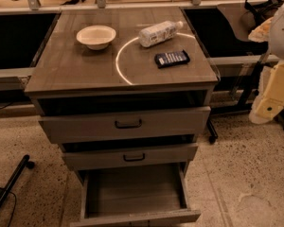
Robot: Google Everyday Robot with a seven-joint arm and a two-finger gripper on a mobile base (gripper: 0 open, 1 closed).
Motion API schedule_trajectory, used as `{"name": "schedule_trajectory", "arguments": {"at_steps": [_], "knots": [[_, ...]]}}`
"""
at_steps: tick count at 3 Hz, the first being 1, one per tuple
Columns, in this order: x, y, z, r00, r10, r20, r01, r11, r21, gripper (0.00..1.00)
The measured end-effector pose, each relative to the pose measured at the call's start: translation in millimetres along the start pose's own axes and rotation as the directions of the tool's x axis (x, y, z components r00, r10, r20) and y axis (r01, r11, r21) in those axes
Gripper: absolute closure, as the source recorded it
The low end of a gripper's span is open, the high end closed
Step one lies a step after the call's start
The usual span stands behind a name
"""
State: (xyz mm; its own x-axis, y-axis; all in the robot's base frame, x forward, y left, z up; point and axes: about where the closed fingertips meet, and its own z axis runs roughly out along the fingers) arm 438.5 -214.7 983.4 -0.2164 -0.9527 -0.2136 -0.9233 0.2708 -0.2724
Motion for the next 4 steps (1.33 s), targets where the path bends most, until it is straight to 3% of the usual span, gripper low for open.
{"name": "schedule_trajectory", "arguments": {"at_steps": [1,2,3,4], "knots": [[0,0,0,1.0,0.0,0.001,0.0,1.0,0.001,0.0],[-18,-12,41,1.0,-0.005,0.009,0.005,1.0,0.002,0.0],[-98,-14,199,0.996,-0.091,-0.017,0.089,0.9916,-0.093,0.0],[-143,-21,274,0.991,-0.134,-0.022,0.132,0.9863,-0.1,0.0]]}}
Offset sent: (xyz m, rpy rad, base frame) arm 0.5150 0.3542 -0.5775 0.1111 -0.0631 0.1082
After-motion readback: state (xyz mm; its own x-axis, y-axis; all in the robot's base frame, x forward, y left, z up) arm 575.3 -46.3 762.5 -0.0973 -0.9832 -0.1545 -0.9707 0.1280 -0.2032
